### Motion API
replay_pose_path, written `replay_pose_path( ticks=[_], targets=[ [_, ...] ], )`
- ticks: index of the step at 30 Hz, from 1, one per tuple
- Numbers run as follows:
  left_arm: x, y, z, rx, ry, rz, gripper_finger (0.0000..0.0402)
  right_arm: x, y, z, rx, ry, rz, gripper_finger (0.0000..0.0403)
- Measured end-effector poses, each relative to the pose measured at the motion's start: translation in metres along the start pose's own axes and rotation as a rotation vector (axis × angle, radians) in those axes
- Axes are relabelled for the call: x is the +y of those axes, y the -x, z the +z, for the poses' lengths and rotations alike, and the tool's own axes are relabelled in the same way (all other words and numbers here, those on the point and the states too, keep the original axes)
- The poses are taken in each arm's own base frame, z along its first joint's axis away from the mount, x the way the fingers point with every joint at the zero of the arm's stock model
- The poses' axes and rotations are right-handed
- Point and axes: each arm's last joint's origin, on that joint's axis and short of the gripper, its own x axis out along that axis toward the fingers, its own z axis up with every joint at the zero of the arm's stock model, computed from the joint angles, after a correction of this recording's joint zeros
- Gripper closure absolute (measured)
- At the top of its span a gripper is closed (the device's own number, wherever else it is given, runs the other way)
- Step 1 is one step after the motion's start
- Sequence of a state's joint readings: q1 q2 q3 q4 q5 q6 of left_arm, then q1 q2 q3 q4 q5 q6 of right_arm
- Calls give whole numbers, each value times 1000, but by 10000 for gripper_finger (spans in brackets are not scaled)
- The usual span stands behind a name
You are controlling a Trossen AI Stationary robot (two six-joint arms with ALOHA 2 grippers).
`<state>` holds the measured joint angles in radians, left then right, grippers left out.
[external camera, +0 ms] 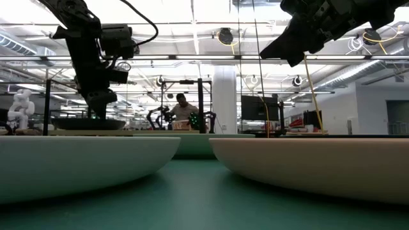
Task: Place and stack plates onto a shelf
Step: Put the left black plate on the shelf, then put the light green plate on the shelf
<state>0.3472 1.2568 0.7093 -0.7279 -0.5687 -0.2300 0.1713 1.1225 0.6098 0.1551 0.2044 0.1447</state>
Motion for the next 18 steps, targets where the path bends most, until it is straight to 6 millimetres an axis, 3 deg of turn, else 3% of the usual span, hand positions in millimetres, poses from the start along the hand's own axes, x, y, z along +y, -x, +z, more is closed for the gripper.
replay_pose_path(
  ticks=[14,18],
  targets=[
    [3,40,-4,-199,12,-106,293,-1,0,6,-65,-39,-51,403],
    [1,52,-8,-253,-9,-143,293,1,2,21,-67,-40,-51,403]
  ],
)
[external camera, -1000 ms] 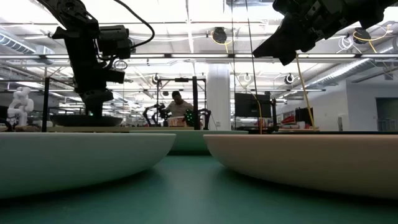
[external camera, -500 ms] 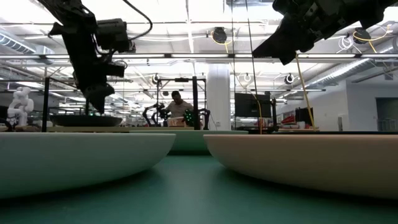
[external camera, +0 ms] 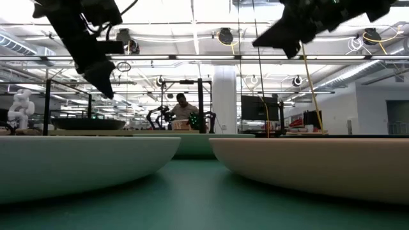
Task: Place and stack plates onto a shelf
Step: Put the light green plate on the shelf
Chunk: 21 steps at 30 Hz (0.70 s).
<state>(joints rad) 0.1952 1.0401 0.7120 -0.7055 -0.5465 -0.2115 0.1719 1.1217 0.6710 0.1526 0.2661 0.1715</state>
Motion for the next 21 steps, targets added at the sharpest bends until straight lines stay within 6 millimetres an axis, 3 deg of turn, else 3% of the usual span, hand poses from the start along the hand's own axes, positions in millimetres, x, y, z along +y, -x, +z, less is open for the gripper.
replay_pose_path(
  ticks=[12,21],
  targets=[
    [-7,42,-7,-185,-67,-153,293,3,24,61,194,-25,-68,403],
    [-12,61,-14,-265,-120,-240,293,4,34,76,299,-78,-95,403]
  ],
)
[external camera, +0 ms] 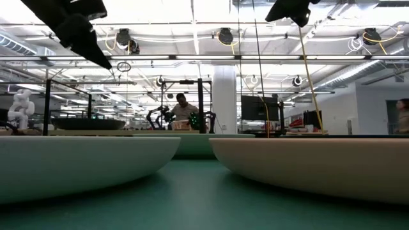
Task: Place and stack plates onto a shelf
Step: Put the light green plate on the shelf
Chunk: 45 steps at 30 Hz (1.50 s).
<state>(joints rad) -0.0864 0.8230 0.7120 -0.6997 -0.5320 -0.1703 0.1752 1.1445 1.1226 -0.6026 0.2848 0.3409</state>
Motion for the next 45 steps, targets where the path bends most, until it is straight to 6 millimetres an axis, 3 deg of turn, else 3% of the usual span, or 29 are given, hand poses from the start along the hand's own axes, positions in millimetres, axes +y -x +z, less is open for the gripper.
replay_pose_path(
  ticks=[7,12,24,33,45],
  targets=[
    [-6,4,-1,-13,-29,-36,293,18,-16,5,140,33,79,403],
    [-8,5,-1,-18,-33,-45,293,27,-29,5,289,73,37,403],
    [-12,6,-1,-25,-41,-67,293,26,-50,-17,548,-24,-127,394],
    [-13,7,-1,-28,-43,-84,293,30,-65,-19,555,-21,-123,348],
    [-14,7,0,-35,-40,-99,293,40,-89,-28,516,231,-1,277]
  ],
)
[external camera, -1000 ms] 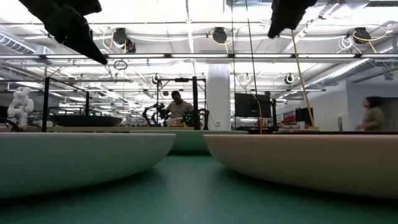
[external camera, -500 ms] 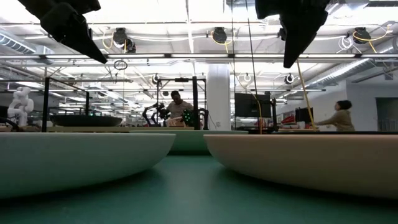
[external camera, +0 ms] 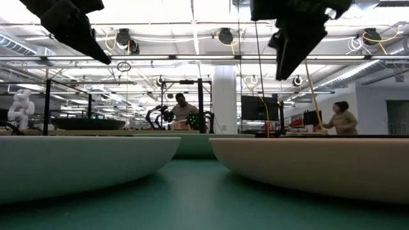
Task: Place and stack plates onto a shelf
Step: Put the light green plate on the shelf
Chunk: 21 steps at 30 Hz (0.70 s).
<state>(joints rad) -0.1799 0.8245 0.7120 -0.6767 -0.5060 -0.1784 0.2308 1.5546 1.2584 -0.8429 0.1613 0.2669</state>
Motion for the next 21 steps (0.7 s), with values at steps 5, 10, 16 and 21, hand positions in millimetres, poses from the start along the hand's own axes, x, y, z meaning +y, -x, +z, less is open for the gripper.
replay_pose_path(
  ticks=[5,10,16,21],
  targets=[
    [0,0,0,-2,1,0,293,4,-19,3,-95,119,26,232],
    [0,0,0,-1,1,0,293,7,-38,1,-182,323,22,198],
    [0,0,0,-1,-8,0,293,10,-58,-7,-335,548,53,199],
    [0,0,0,0,-9,0,293,6,-74,-18,-419,578,32,214]
  ],
)
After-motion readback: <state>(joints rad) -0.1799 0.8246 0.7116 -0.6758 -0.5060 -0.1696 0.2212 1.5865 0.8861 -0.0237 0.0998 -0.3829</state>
